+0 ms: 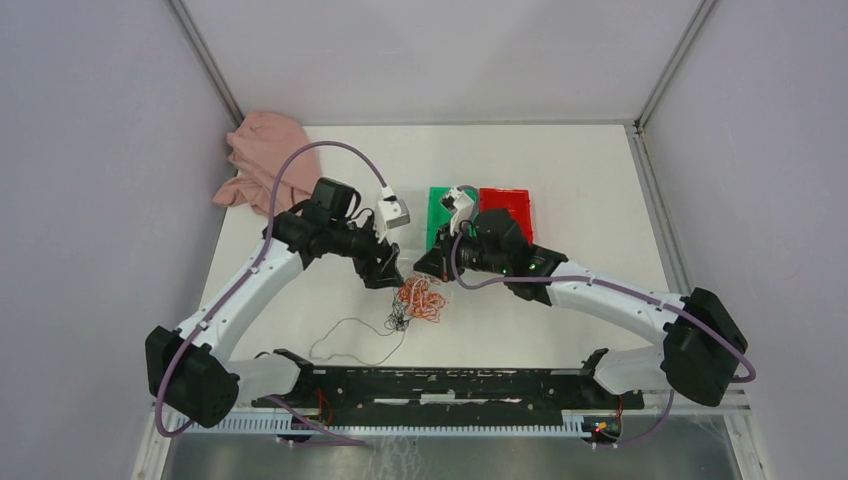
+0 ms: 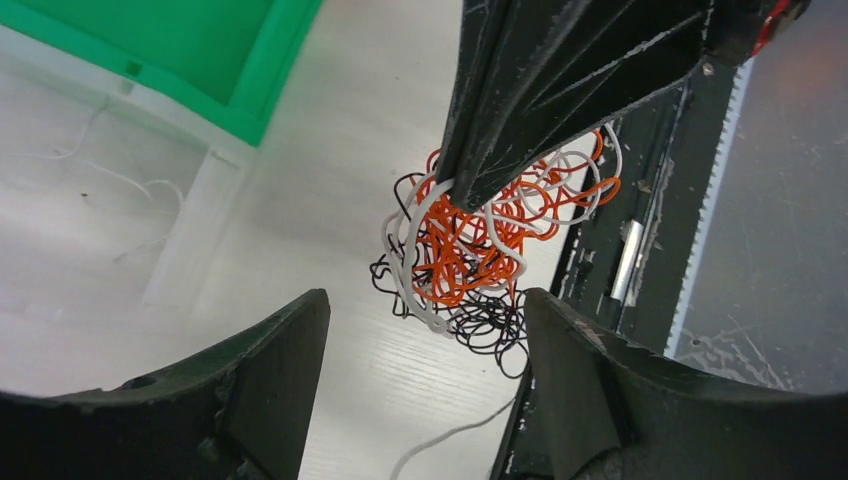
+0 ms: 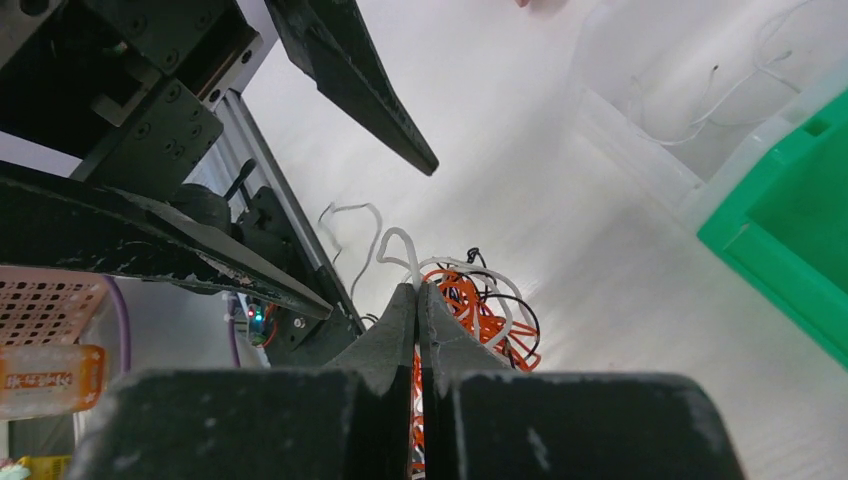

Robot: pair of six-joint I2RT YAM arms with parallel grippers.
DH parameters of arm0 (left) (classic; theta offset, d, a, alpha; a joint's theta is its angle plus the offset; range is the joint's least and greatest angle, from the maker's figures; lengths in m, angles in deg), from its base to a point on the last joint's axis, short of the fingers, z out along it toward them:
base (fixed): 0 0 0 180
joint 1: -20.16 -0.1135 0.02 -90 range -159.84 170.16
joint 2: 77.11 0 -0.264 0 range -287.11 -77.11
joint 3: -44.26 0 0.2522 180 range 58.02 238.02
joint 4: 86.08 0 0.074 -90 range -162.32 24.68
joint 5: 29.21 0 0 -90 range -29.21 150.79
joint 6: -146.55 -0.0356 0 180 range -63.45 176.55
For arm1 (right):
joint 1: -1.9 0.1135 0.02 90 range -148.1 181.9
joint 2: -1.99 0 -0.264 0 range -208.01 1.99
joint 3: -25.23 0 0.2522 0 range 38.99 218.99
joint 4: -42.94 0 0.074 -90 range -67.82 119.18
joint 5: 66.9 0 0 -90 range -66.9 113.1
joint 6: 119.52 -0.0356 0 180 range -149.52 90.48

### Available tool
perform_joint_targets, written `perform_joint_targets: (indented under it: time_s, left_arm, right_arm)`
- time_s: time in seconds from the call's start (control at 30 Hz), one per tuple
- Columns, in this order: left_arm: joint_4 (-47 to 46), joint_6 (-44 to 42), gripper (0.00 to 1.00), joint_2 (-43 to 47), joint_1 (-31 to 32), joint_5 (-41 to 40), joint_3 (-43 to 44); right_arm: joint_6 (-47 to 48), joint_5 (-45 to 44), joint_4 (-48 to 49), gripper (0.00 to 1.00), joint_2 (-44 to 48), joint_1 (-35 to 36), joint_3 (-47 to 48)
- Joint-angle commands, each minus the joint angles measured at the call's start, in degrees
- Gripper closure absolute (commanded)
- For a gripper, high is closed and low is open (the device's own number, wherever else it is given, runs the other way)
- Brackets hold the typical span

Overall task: Untangle the cables
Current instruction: Untie the cable.

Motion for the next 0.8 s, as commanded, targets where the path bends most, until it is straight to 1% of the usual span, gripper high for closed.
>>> perform_joint_targets:
  time_s: [0.0,0.23,0.43,0.5,0.6,0.63,0.77]
  left_arm:
    - [1.9,-4.1,0.25,-0.3,-0.2,7.7,-0.4]
    - [3.0,-7.2,0.39,-0.5,-0.1,7.4,-0.6]
    - [-2.0,-6.0,0.57,-0.2,-0.1,5.0,-2.1]
    - [-3.9,-5.0,0.65,0.1,-0.1,4.5,-2.1]
    - [-6.5,-3.5,0.85,0.4,-0.1,3.0,-1.5]
    - [-6.9,-3.3,0.9,0.3,-0.1,2.5,-1.1]
    - [-6.7,-2.7,0.96,-0.2,-0.1,2.6,0.4]
  right_arm:
    - [-2.9,2.1,4.0,0.99,2.2,0.6,3.3]
    - [-4.7,3.2,4.4,0.99,2.2,1.0,3.8]
    - [-5.8,3.7,4.4,0.99,1.8,1.2,4.0]
    - [-5.9,3.5,4.4,0.99,1.8,1.2,4.0]
    - [-6.2,3.3,4.2,0.98,1.7,1.2,3.9]
    - [-6.3,3.3,4.1,0.98,1.6,1.2,3.9]
    - [-6.9,3.3,4.2,0.96,1.4,1.3,3.6]
